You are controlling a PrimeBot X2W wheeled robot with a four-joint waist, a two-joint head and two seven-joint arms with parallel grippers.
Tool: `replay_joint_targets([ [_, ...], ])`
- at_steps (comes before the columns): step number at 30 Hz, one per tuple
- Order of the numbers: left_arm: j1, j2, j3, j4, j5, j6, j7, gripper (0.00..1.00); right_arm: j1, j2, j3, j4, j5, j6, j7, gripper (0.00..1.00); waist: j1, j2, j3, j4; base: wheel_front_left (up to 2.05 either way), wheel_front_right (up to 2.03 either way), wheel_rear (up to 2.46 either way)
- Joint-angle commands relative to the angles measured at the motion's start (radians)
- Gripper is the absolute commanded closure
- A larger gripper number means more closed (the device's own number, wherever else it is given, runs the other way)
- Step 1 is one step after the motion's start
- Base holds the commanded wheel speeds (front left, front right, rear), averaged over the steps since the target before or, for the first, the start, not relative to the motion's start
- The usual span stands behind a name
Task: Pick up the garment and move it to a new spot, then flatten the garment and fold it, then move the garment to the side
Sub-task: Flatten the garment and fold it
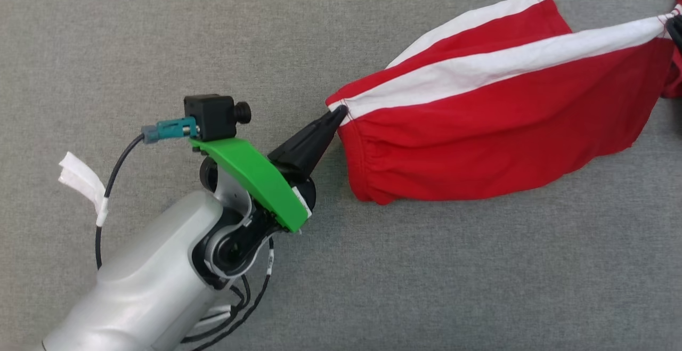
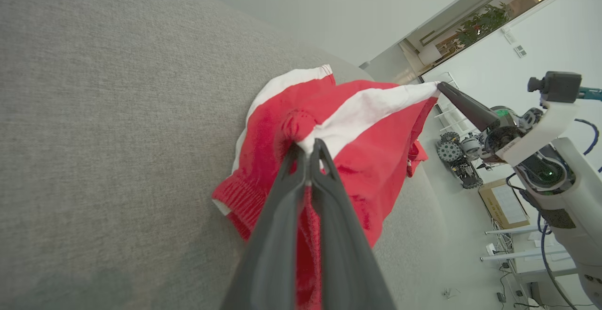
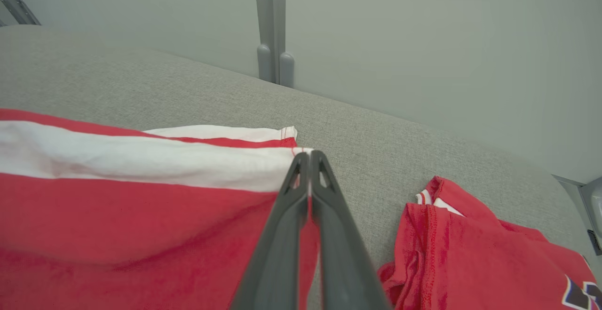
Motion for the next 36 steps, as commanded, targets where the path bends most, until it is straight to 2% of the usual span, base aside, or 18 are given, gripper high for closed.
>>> replay_joint_targets([
  [1, -0.030, -0.008, 0.006, 0.024, -0.005, -0.009, 0.006, 1.00, -0.049, -0.008, 0.034, 0.027, 0.011, -0.002, 0.007, 1.00, 0.0001, 0.0000, 0.032, 0.030, 0.00, 0.00, 0.00],
  [10, -0.114, -0.055, 0.000, 0.155, 0.014, -0.040, 0.026, 1.00, -0.318, -0.037, 0.281, 0.225, 0.032, -0.002, 0.006, 1.00, 0.0001, 0.0000, 0.061, 0.065, 0.00, 0.00, 0.00],
  [19, -0.153, -0.093, -0.005, 0.214, 0.012, -0.071, 0.016, 1.00, -0.475, -0.058, 0.431, 0.359, 0.066, -0.002, -0.063, 1.00, 0.0001, 0.0000, 0.076, 0.089, 0.00, 0.00, 0.00],
  [24, -0.173, -0.114, -0.009, 0.238, 0.023, -0.080, 0.002, 1.00, -0.536, -0.040, 0.498, 0.426, 0.083, -0.002, -0.097, 1.00, 0.0001, 0.0000, 0.085, 0.092, 0.00, 0.00, 0.00],
  [25, -0.179, -0.123, -0.011, 0.251, 0.026, -0.082, -0.006, 0.86, -0.556, -0.030, 0.520, 0.448, 0.088, -0.002, -0.116, 0.82, 0.0001, 0.0000, 0.088, 0.091, 0.00, 0.00, 0.00],
  [26, -0.183, -0.126, -0.012, 0.257, 0.028, -0.084, -0.009, 0.76, -0.564, -0.026, 0.530, 0.458, 0.091, -0.002, -0.125, 0.69, 0.0001, 0.0000, 0.089, 0.091, 0.00, 0.00, 0.00],
  [27, -0.186, -0.130, -0.014, 0.265, 0.031, -0.084, -0.013, 0.26, -0.573, -0.021, 0.540, 0.467, 0.093, -0.002, -0.141, 0.15, 0.0001, 0.0000, 0.090, 0.090, 0.00, 0.00, 0.00],
  [28, -0.191, -0.132, -0.016, 0.272, 0.041, -0.085, -0.022, 0.00, -0.582, -0.017, 0.550, 0.477, 0.095, -0.002, -0.158, 0.00, 0.0001, 0.0000, 0.090, 0.087, 0.00, 0.00, 0.00],
  [33, -0.183, -0.121, -0.016, 0.293, 0.079, -0.085, -0.089, 0.00, -0.586, 0.005, 0.578, 0.512, 0.110, -0.002, -0.256, 0.00, 0.0001, 0.0000, 0.068, 0.069, 0.00, 0.00, 0.00],
  [36, -0.147, -0.087, -0.015, 0.292, 0.156, -0.045, -0.174, 0.00, -0.548, 0.010, 0.590, 0.516, 0.131, -0.002, -0.324, 0.00, 0.0001, 0.0000, 0.034, 0.053, 0.00, 0.00, 0.00],
])
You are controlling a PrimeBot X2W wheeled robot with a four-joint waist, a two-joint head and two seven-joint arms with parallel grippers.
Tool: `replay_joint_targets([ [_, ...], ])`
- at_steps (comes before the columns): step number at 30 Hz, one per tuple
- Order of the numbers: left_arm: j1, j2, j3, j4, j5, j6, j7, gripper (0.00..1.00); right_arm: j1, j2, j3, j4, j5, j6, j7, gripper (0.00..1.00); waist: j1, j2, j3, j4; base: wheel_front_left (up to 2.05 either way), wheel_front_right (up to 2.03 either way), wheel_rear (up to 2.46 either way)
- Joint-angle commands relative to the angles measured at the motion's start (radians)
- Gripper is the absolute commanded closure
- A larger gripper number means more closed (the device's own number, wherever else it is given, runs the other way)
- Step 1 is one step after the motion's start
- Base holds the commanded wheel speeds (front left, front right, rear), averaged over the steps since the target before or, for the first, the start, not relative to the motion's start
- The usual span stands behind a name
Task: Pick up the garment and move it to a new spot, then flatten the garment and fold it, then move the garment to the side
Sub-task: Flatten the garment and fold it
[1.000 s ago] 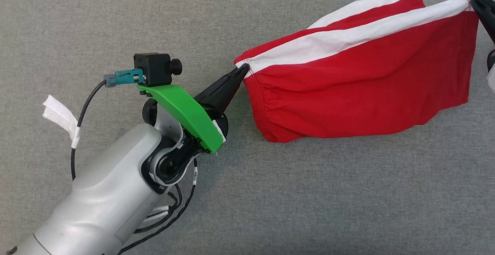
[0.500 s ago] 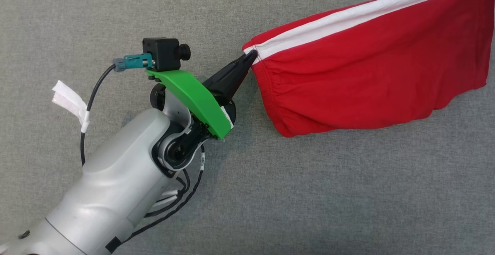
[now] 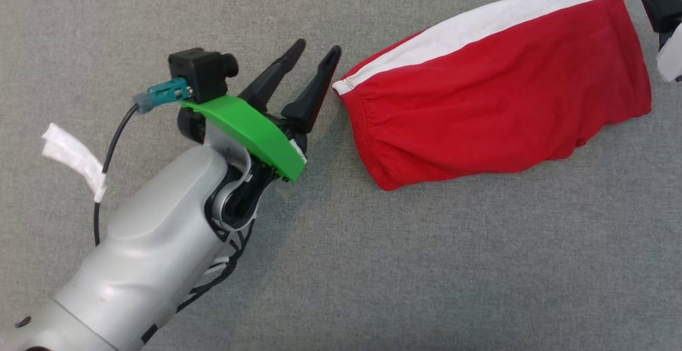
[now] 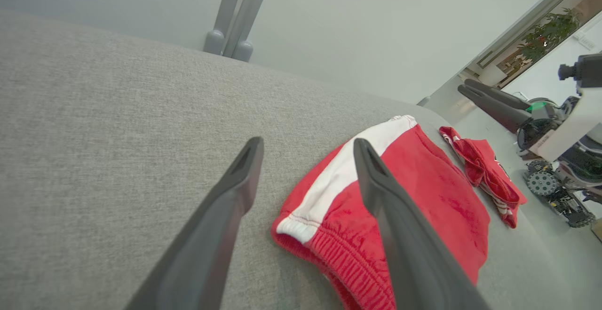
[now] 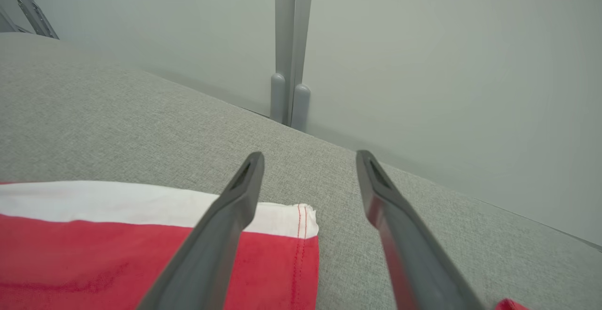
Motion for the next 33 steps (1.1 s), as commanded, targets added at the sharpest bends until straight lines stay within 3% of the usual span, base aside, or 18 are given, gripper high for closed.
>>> replay_joint_targets([
  [1, 0.035, 0.023, 0.000, 0.000, 0.041, 0.030, -0.024, 0.00, 0.035, 0.001, 0.006, 0.004, 0.016, -0.002, -0.028, 0.00, -0.0001, 0.0000, -0.037, -0.020, 0.00, 0.00, 0.00],
  [5, 0.130, 0.044, 0.040, -0.040, 0.156, 0.150, -0.061, 0.00, 0.119, 0.011, 0.006, 0.009, 0.051, -0.002, -0.099, 0.00, -0.0001, 0.0000, -0.090, -0.036, 0.00, 0.00, 0.00],
  [8, 0.239, 0.038, 0.120, -0.121, 0.304, 0.235, -0.063, 0.00, 0.197, 0.022, -0.015, 0.014, 0.085, -0.002, -0.128, 0.00, -0.0001, 0.0000, -0.127, -0.036, 0.00, 0.00, 0.00],
  [12, 0.422, 0.000, 0.230, -0.265, 0.495, 0.310, -0.062, 0.00, 0.298, 0.036, -0.049, 0.025, 0.114, -0.002, -0.138, 0.00, -0.0001, 0.0000, -0.164, -0.026, 0.00, 0.00, 0.00],
  [16, 0.586, -0.048, 0.284, -0.373, 0.672, 0.352, -0.062, 0.00, 0.381, 0.059, -0.088, 0.067, 0.140, -0.002, -0.108, 0.00, -0.0001, 0.0000, -0.189, 0.011, 0.00, 0.00, 0.00],
  [19, 0.668, -0.084, 0.312, -0.411, 0.743, 0.350, -0.063, 0.00, 0.406, 0.072, -0.120, 0.100, 0.134, -0.002, -0.085, 0.00, -0.0001, 0.0000, -0.192, 0.044, 0.00, 0.00, 0.00],
  [23, 0.739, -0.132, 0.323, -0.420, 0.798, 0.315, -0.063, 0.00, 0.381, 0.090, -0.172, 0.175, 0.109, -0.002, -0.058, 0.00, -0.0001, 0.0000, -0.182, 0.096, 0.00, 0.00, 0.00],
  [33, 0.775, -0.195, 0.355, -0.393, 0.879, 0.234, -0.063, 0.00, 0.283, 0.160, -0.223, 0.419, 0.056, -0.002, 0.122, 0.00, -0.0001, 0.0000, -0.164, 0.196, 0.00, 0.00, 0.00],
])
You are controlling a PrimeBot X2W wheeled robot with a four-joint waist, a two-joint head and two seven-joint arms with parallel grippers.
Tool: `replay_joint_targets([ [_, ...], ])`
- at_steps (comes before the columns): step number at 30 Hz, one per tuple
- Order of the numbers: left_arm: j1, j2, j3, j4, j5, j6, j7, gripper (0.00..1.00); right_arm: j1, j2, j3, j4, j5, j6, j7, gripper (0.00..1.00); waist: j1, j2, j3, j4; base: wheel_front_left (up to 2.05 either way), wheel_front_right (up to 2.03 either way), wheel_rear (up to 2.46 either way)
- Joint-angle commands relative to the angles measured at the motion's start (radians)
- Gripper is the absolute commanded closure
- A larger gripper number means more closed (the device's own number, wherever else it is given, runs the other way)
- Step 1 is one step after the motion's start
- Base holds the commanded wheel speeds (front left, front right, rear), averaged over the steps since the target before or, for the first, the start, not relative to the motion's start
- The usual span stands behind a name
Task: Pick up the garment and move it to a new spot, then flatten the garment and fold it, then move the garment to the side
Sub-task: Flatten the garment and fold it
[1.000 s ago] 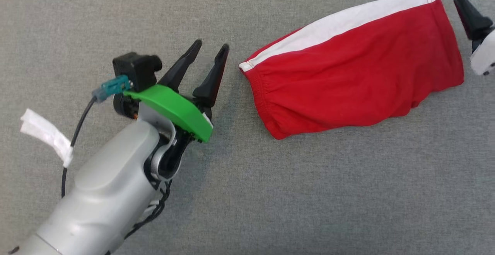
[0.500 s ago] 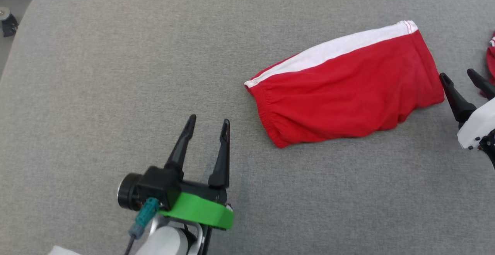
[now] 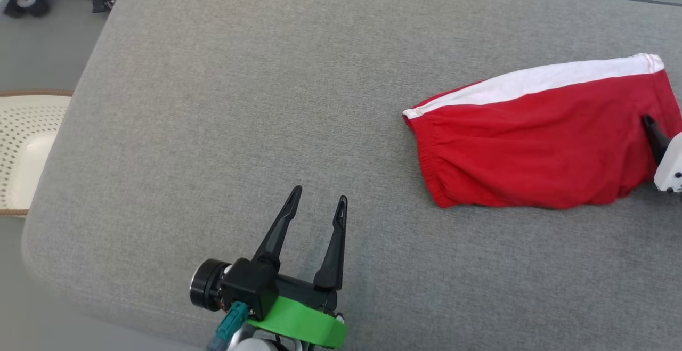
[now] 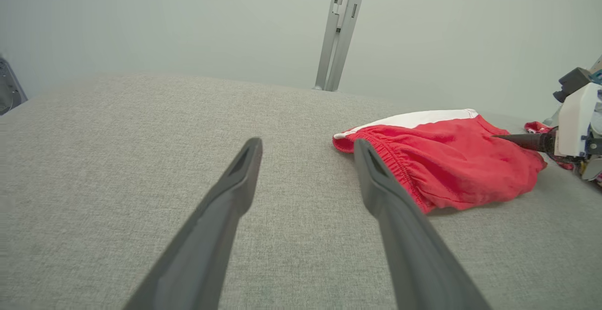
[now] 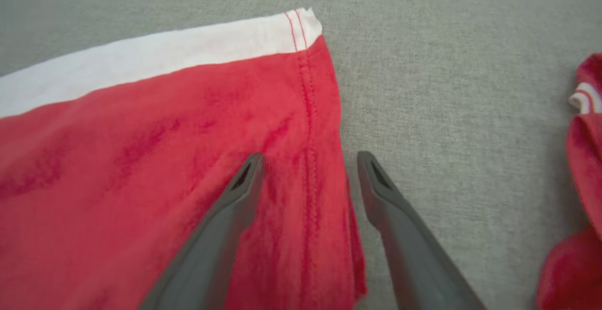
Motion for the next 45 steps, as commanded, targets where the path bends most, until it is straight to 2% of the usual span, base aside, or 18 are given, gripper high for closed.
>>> replay_joint_targets([
  [1, 0.017, -0.010, 0.001, 0.006, 0.013, -0.011, -0.003, 0.00, -0.005, 0.009, -0.008, 0.024, 0.007, -0.002, 0.009, 0.00, 0.0000, 0.0000, 0.009, 0.039, 0.00, 0.00, 0.00],
  [6, 0.021, -0.022, 0.012, 0.013, 0.034, -0.036, -0.003, 0.00, -0.011, 0.028, -0.019, 0.100, -0.007, -0.002, -0.010, 0.00, 0.0000, 0.0000, 0.014, 0.054, 0.00, 0.00, 0.00],
  [18, 0.028, -0.035, 0.041, 0.021, 0.077, -0.059, -0.003, 0.00, -0.040, 0.055, -0.016, 0.229, -0.040, -0.003, -0.026, 0.00, 0.0000, 0.0000, 0.020, 0.030, 0.00, 0.00, 0.00],
  [19, 0.029, -0.035, 0.043, 0.020, 0.079, -0.060, -0.003, 0.00, -0.037, 0.062, -0.015, 0.227, -0.035, -0.003, -0.021, 0.03, 0.0000, 0.0000, 0.020, 0.028, 0.00, 0.00, 0.00],
  [20, 0.030, -0.036, 0.044, 0.020, 0.082, -0.062, -0.003, 0.00, -0.033, 0.071, -0.012, 0.222, -0.029, -0.003, -0.013, 0.48, 0.0000, 0.0000, 0.020, 0.025, 0.00, 0.00, 0.00],
  [21, 0.032, -0.037, 0.044, 0.021, 0.083, -0.064, -0.003, 0.00, -0.027, 0.076, -0.007, 0.214, -0.027, -0.002, -0.008, 0.77, 0.0000, 0.0000, 0.020, 0.023, 0.00, 0.00, 0.00],
  [22, 0.033, -0.037, 0.045, 0.022, 0.084, -0.067, -0.003, 0.00, -0.020, 0.081, 0.000, 0.203, -0.025, -0.002, -0.003, 1.00, 0.0000, 0.0000, 0.020, 0.020, 0.00, 0.00, 0.00],
  [25, 0.032, -0.040, 0.048, 0.023, 0.087, -0.066, -0.003, 0.00, -0.013, 0.067, 0.026, 0.174, -0.041, -0.002, -0.012, 1.00, 0.0000, 0.0000, 0.018, 0.007, 0.00, 0.00, 0.00],
  [30, 0.045, -0.042, 0.057, 0.029, 0.076, -0.073, -0.003, 0.00, -0.022, 0.017, 0.087, 0.127, -0.118, -0.002, -0.086, 1.00, 0.0000, 0.0000, -0.009, -0.029, 0.00, 0.00, 0.00],
  [33, 0.053, -0.043, 0.059, 0.031, 0.068, -0.076, -0.003, 0.00, -0.022, 0.010, 0.101, 0.104, -0.143, -0.002, -0.120, 1.00, 0.0000, 0.0000, -0.035, -0.061, 0.00, 0.00, 0.00],
  [40, 0.077, -0.046, 0.055, 0.040, 0.065, -0.079, -0.003, 0.00, -0.010, -0.051, 0.105, 0.068, -0.190, -0.002, -0.148, 1.00, 0.0000, 0.0000, -0.087, -0.137, 0.00, 0.00, 0.00],
  [45, 0.079, -0.047, 0.052, 0.048, 0.062, -0.083, -0.003, 0.00, -0.023, -0.084, 0.092, 0.046, -0.232, -0.002, -0.140, 1.00, 0.0000, 0.0000, -0.106, -0.156, 0.00, 0.00, 0.00],
])
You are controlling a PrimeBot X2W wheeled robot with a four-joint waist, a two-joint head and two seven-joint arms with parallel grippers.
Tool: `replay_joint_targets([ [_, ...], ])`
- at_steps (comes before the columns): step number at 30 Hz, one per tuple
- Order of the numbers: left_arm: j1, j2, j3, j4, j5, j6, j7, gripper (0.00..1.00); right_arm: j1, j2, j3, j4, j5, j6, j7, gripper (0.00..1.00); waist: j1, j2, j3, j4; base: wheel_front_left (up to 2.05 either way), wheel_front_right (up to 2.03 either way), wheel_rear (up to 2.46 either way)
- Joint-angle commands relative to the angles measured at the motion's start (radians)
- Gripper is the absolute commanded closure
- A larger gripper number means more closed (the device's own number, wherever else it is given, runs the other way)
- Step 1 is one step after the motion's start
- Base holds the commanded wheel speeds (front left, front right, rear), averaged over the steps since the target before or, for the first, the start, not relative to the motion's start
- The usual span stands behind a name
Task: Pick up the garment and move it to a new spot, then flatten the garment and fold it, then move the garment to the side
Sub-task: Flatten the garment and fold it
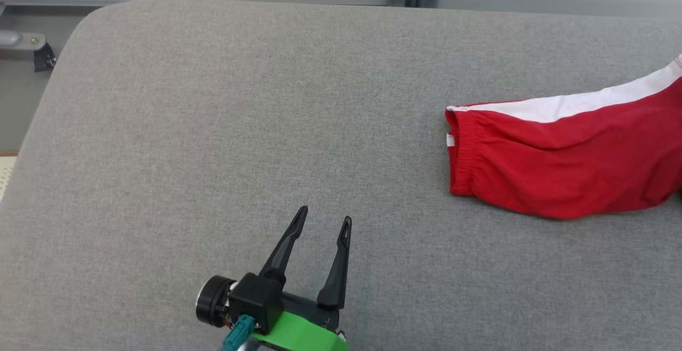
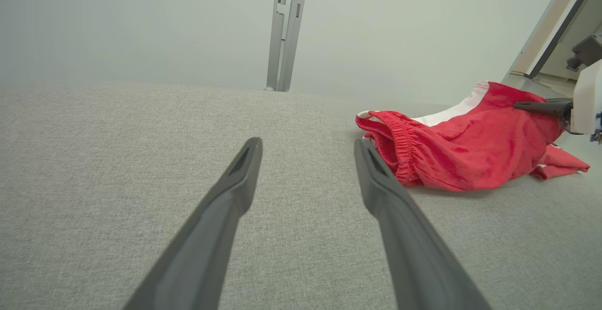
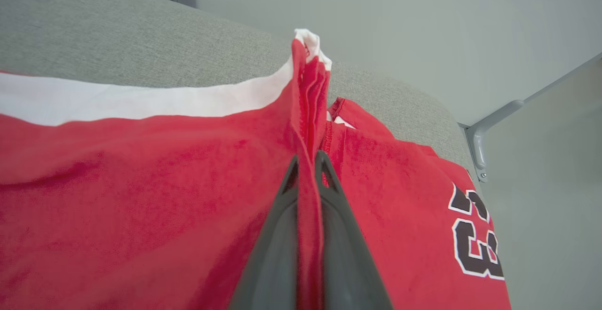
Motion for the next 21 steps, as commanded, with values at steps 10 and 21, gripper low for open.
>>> replay_joint_targets([
  [10, 0.033, -0.001, 0.003, 0.014, -0.014, 0.002, -0.003, 0.00, -0.056, 0.109, -0.118, -0.058, -0.192, -0.002, 0.029, 1.00, 0.0000, -0.0001, -0.068, -0.004, 0.00, 0.00, 0.00],
  [21, 0.043, -0.001, -0.002, 0.013, -0.021, 0.004, -0.003, 0.00, 0.065, 0.376, -0.366, -0.262, -0.437, -0.002, 0.133, 1.00, 0.0000, -0.0001, -0.073, 0.042, 0.00, 0.00, 0.00],
])
